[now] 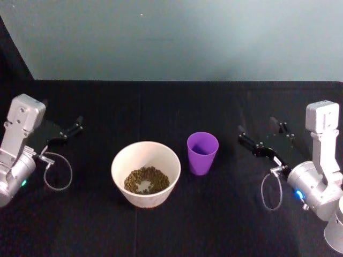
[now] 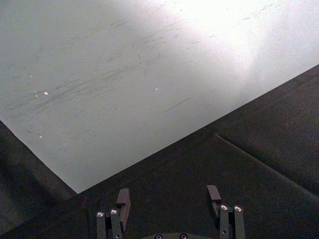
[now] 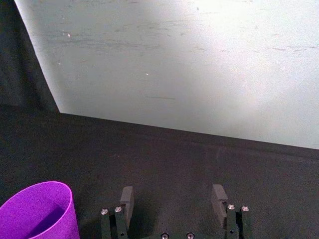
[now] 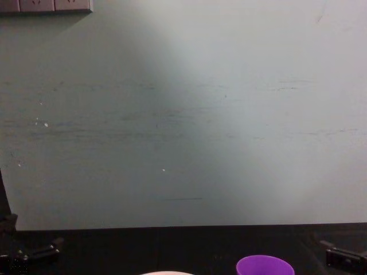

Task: Pick up the cup and pour the mung beans from the cup into the bowl.

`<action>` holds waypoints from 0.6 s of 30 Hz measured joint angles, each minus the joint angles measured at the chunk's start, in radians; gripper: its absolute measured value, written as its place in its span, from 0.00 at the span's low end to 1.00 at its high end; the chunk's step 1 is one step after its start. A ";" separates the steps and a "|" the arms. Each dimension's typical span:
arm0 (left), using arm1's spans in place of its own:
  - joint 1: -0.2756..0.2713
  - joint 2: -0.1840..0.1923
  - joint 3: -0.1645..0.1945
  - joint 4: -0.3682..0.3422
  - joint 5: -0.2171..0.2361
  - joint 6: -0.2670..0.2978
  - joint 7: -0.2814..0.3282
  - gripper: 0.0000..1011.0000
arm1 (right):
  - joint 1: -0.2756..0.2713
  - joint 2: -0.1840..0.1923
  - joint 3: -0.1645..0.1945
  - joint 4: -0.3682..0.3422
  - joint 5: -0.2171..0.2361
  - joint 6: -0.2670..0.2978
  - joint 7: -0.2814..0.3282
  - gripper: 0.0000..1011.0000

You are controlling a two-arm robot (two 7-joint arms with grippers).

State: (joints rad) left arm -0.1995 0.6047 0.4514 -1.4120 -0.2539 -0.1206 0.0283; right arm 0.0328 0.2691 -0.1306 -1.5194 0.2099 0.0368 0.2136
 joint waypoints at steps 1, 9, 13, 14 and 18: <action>0.000 0.000 0.000 0.000 0.000 0.000 0.000 0.99 | 0.000 0.000 0.000 0.000 0.000 0.001 0.000 0.99; 0.000 0.000 0.000 0.000 0.000 0.000 0.000 0.99 | 0.001 0.001 -0.001 -0.001 0.001 0.003 0.000 0.99; 0.000 0.000 0.000 0.000 0.000 0.000 0.000 0.99 | 0.001 0.002 -0.001 -0.001 0.001 0.004 0.000 0.99; 0.000 0.000 0.000 0.000 0.000 0.000 0.000 0.99 | 0.000 0.002 -0.001 -0.001 0.001 0.005 0.000 0.99; 0.000 0.000 0.000 0.000 0.000 0.000 0.000 0.99 | 0.001 0.002 -0.001 -0.002 0.001 0.005 0.000 0.99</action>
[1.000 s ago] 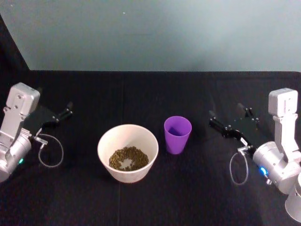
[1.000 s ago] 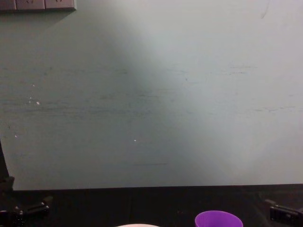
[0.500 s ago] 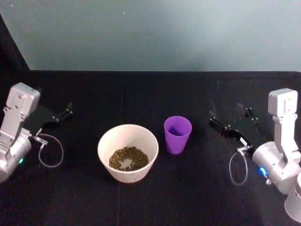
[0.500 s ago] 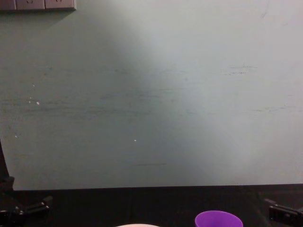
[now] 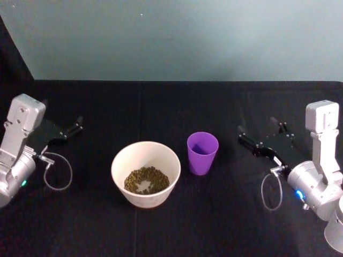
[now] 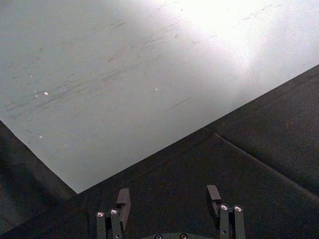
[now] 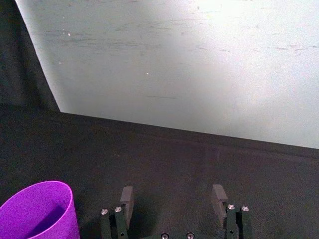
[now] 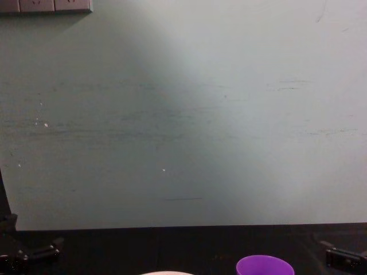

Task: Pick up the cup and pour the mung beans from the cup into the bowl.

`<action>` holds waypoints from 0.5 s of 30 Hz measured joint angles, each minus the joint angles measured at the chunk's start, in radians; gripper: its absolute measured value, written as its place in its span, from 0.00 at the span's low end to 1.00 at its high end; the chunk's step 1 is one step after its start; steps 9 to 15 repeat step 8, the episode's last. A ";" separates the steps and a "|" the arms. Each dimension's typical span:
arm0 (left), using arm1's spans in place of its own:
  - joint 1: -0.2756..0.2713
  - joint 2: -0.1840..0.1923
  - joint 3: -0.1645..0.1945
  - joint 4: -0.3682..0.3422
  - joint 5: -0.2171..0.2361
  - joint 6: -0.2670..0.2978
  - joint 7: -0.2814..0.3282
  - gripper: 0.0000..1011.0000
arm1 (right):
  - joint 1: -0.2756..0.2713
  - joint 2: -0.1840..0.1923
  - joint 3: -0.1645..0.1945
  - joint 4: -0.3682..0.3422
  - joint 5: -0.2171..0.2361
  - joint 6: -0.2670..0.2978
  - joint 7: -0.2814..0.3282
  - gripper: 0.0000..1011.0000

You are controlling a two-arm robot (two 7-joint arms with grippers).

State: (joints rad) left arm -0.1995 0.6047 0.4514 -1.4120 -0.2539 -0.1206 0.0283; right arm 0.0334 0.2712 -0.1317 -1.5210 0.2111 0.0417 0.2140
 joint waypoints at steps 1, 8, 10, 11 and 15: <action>0.000 0.000 0.000 0.000 0.000 0.000 0.000 0.99 | 0.000 0.000 0.000 0.000 0.000 0.000 0.000 0.99; 0.000 0.000 0.000 0.000 0.000 0.000 0.000 0.99 | 0.000 0.000 0.000 0.000 0.000 0.001 0.000 0.99; 0.000 0.000 0.000 0.000 0.000 0.000 0.000 0.99 | 0.000 0.000 0.000 0.000 0.000 0.001 0.000 0.99; 0.000 0.000 0.000 0.000 0.000 0.000 0.000 0.99 | 0.000 0.000 0.000 0.000 0.000 0.001 0.000 0.99; 0.000 0.000 0.000 0.000 0.000 0.000 0.000 0.99 | 0.000 0.000 0.000 0.000 0.000 0.001 0.000 0.99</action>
